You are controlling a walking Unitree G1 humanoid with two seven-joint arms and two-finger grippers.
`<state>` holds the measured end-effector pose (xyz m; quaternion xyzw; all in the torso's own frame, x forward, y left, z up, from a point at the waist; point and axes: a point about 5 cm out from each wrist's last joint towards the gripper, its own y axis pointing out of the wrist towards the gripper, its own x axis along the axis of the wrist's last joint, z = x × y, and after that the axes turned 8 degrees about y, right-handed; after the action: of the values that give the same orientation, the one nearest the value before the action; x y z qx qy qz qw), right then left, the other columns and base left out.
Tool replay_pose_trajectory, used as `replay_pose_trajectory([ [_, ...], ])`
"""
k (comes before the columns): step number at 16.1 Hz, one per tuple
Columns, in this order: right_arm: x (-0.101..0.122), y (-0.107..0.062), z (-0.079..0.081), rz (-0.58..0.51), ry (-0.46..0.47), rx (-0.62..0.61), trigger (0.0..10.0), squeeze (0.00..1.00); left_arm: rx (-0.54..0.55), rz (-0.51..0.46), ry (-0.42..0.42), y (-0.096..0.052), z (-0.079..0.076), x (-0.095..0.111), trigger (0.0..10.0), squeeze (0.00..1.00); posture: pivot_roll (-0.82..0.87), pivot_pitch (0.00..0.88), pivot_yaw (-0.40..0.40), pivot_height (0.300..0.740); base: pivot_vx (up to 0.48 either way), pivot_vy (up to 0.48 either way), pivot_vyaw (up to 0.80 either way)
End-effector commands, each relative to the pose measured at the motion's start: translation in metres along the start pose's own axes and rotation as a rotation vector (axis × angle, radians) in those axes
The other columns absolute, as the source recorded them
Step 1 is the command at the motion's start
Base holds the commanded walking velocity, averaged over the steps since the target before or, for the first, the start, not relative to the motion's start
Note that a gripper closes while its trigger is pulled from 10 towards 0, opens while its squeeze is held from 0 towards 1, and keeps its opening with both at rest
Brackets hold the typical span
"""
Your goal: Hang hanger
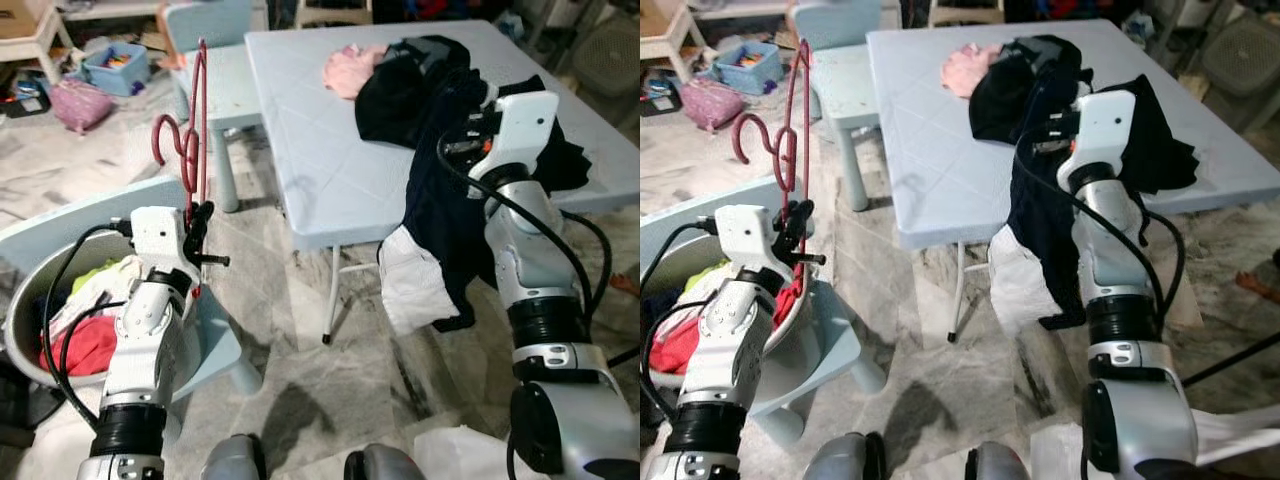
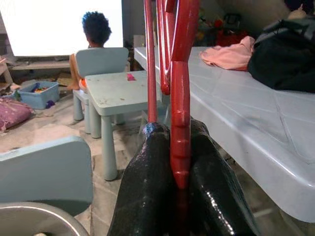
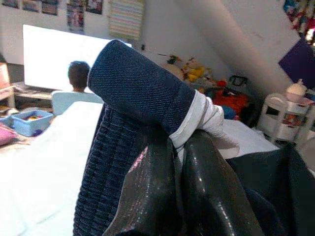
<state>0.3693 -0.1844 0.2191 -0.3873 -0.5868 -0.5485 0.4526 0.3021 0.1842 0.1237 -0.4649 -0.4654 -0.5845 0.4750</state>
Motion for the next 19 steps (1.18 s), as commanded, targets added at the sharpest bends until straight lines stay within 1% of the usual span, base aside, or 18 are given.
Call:
replay_pose_trajectory([
  [1, 0.017, 0.002, 0.0, -0.087, 0.0, 0.009, 10.0, 0.0, -0.023, -0.048, 0.018, 0.005, -0.002, 0.012, 10.0, 0.0, -0.02, 0.074, -0.039, 0.74, 0.364, 0.0, 0.0],
  [4, 0.016, 0.001, -0.001, -0.086, -0.002, 0.009, 10.0, 0.0, -0.028, -0.056, 0.019, 0.009, -0.001, 0.015, 10.0, 0.0, -0.02, 0.073, -0.036, 0.74, 0.368, 0.0, 0.0],
  [7, 0.017, 0.002, 0.0, -0.091, 0.002, 0.024, 10.0, 0.0, -0.032, -0.056, 0.018, 0.007, -0.001, 0.015, 10.0, 0.0, -0.02, 0.074, -0.034, 0.74, 0.365, 0.0, 0.0],
  [10, 0.018, 0.001, 0.005, -0.103, -0.004, 0.054, 10.0, 0.0, -0.037, -0.057, 0.019, 0.008, -0.002, 0.016, 10.0, 0.0, -0.02, 0.072, -0.033, 0.74, 0.366, 0.0, 0.0],
  [12, 0.019, 0.003, 0.008, -0.109, -0.001, 0.058, 10.0, 0.0, -0.042, -0.06, 0.02, 0.009, -0.002, 0.017, 10.0, 0.0, -0.02, 0.068, -0.031, 0.74, 0.364, 0.0, 0.75],
  [17, 0.02, 0.006, 0.005, -0.119, 0.001, 0.034, 10.0, 0.0, -0.046, -0.053, 0.021, 0.009, -0.003, 0.016, 10.0, 0.0, -0.01, 0.06, -0.035, 0.74, 0.353, 0.0, 0.0],
  [19, 0.024, 0.013, 0.007, -0.131, 0.002, 0.038, 10.0, 0.0, -0.044, -0.046, 0.021, 0.008, -0.005, 0.015, 10.0, 0.0, 0.0, 0.059, -0.041, 0.74, 0.0, 0.0, 0.0],
])
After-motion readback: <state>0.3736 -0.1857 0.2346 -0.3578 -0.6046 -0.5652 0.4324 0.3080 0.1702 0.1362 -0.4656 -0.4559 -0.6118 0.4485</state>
